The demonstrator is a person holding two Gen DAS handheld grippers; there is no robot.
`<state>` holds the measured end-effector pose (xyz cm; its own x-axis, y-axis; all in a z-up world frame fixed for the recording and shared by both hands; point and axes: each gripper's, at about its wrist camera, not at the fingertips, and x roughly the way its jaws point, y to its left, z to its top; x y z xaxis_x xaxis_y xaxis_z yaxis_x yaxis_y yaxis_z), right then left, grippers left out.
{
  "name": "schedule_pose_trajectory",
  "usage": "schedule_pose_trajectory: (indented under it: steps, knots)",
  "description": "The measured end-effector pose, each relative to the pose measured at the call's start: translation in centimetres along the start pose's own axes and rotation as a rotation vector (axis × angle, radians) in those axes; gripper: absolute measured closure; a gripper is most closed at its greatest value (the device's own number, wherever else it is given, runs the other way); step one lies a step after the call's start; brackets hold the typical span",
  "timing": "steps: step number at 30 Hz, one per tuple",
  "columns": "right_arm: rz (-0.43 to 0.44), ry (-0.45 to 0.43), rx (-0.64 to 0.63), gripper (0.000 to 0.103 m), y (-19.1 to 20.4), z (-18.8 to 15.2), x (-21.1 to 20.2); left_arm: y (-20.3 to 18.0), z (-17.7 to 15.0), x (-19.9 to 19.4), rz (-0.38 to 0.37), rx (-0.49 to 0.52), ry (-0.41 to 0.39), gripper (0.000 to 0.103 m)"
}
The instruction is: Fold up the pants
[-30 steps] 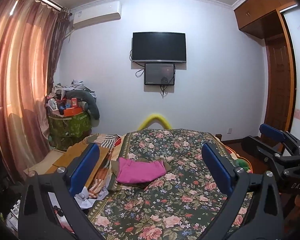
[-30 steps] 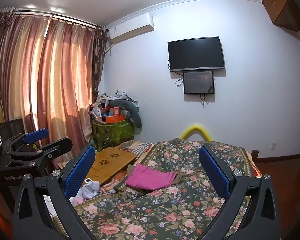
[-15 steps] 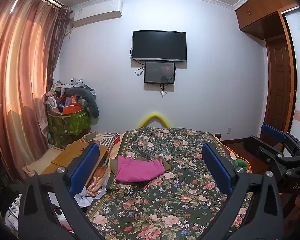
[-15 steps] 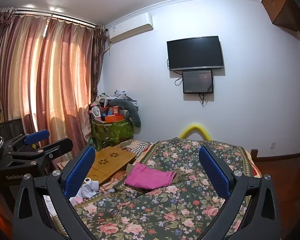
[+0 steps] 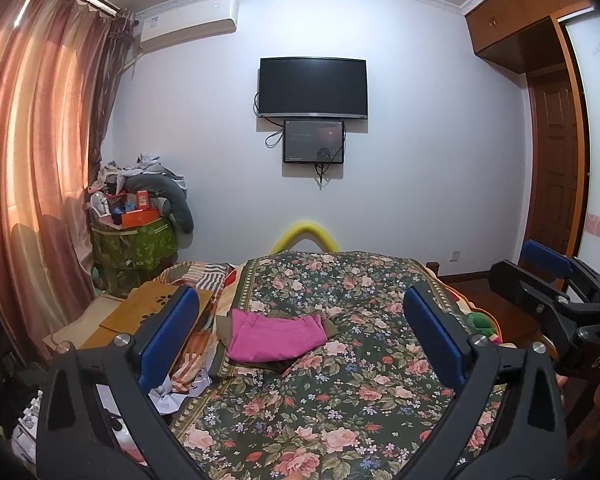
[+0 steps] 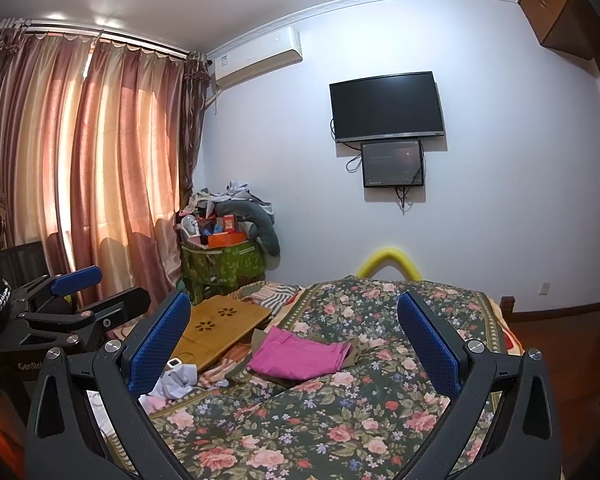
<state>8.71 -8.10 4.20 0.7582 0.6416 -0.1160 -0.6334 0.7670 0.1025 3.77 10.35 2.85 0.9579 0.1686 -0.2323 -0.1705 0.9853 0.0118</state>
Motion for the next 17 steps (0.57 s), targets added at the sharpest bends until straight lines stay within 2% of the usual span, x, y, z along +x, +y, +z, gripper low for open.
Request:
schedule_pose_trajectory:
  steps: [17]
  knots:
    - [-0.018,0.009,0.023,0.0,-0.8,-0.38,0.36,-0.12,-0.46,1.0,-0.02,-0.008,0.029,0.0]
